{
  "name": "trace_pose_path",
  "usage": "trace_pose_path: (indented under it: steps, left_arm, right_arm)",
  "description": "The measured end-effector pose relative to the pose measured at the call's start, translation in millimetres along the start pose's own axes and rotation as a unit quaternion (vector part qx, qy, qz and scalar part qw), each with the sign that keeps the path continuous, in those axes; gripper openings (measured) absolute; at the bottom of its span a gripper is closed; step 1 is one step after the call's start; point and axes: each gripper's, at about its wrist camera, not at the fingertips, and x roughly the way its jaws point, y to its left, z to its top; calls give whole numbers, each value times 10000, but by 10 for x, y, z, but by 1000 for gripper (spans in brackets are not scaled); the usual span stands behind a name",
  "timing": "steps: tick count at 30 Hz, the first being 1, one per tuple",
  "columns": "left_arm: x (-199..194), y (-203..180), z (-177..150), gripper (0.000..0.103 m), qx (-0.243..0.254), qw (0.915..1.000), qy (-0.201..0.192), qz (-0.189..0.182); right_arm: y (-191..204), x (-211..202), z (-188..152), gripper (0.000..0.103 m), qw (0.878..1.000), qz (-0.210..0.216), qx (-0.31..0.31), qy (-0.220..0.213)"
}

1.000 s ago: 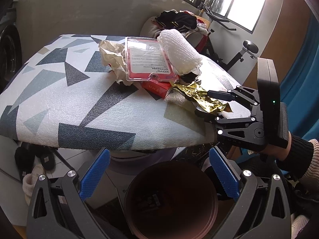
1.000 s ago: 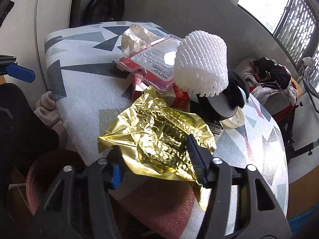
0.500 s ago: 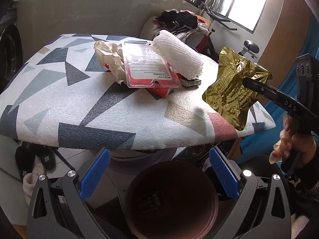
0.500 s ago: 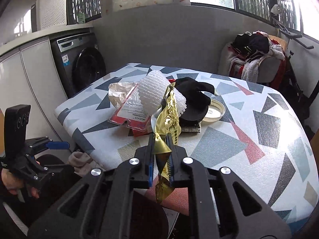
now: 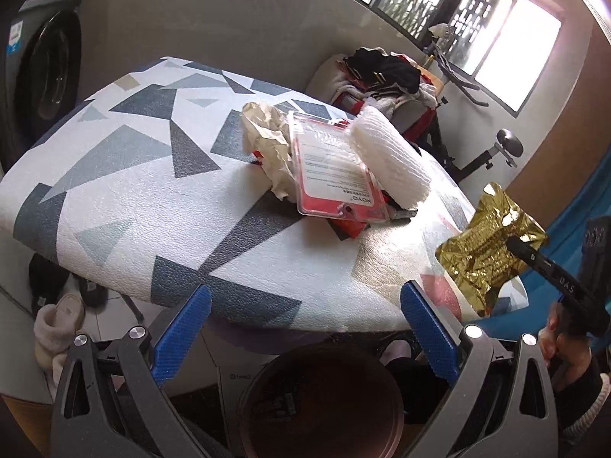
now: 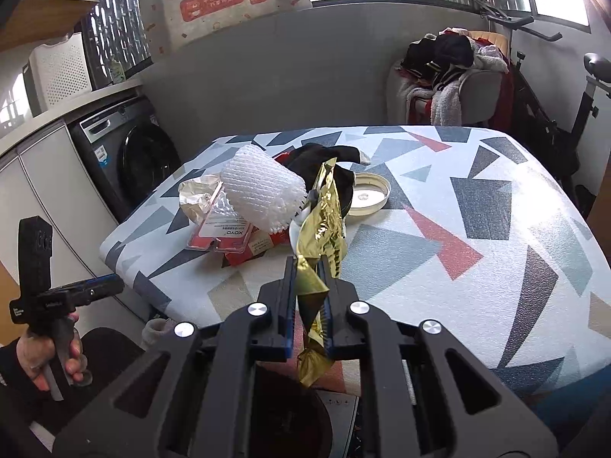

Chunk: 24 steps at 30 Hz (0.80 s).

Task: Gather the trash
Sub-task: 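Grasp the gold foil wrapper with the right gripper and lift it, then grasp the crumpled paper with the left gripper while the right gripper holds the foil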

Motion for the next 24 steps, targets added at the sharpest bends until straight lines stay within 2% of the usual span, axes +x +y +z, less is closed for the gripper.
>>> trace_pose_path:
  steps: [1, 2, 5, 9, 14, 16, 17, 18, 19, 21, 24]
  left_arm:
    - [16, 72, 108, 84, -190, 9997, -34, 151]
    - [47, 149, 221, 79, -419, 9990, -51, 152]
    - [214, 384, 566, 75, -1142, 9933, -11, -159]
    - [551, 556, 902, 62, -1611, 9862, 76, -367]
    - [1005, 625, 1082, 61, -2052, 9769, 324, -509]
    - [1175, 618, 1103, 57, -2084, 9758, 470, -469]
    - [1245, 613, 1113, 48, -2050, 9766, 547, -361]
    - [1280, 610, 1134, 31, -1988, 9783, 539, -235]
    - [1274, 598, 1164, 24, -1916, 9803, 461, -133]
    - [1218, 529, 1268, 20, -1599, 9866, 307, 61]
    - [1038, 375, 1462, 17, -814, 9946, -27, 642]
  right_arm:
    - [-10, 3, 3, 15, 10000, 3, 21, -2]
    - [-20, 1, 7, 15, 10000, 3, 37, -3]
    - [-21, 16, 14, 15, 10000, -17, 12, 5]
    - [-23, 62, 19, 15, 10000, -41, -7, 43]
    - [-35, 123, 30, 15, 9999, -68, -27, 89]
    - [-37, 143, 37, 15, 9999, -49, -39, 89]
    - [-35, 154, 44, 15, 9999, -39, -51, 91]
    - [-30, 164, 50, 15, 9999, -35, -72, 99]
    - [-28, 173, 55, 15, 9999, -29, -93, 105]
    - [-23, 182, 61, 15, 9999, -32, -128, 108]
    - [-38, 196, 58, 15, 9999, -60, -117, 110]
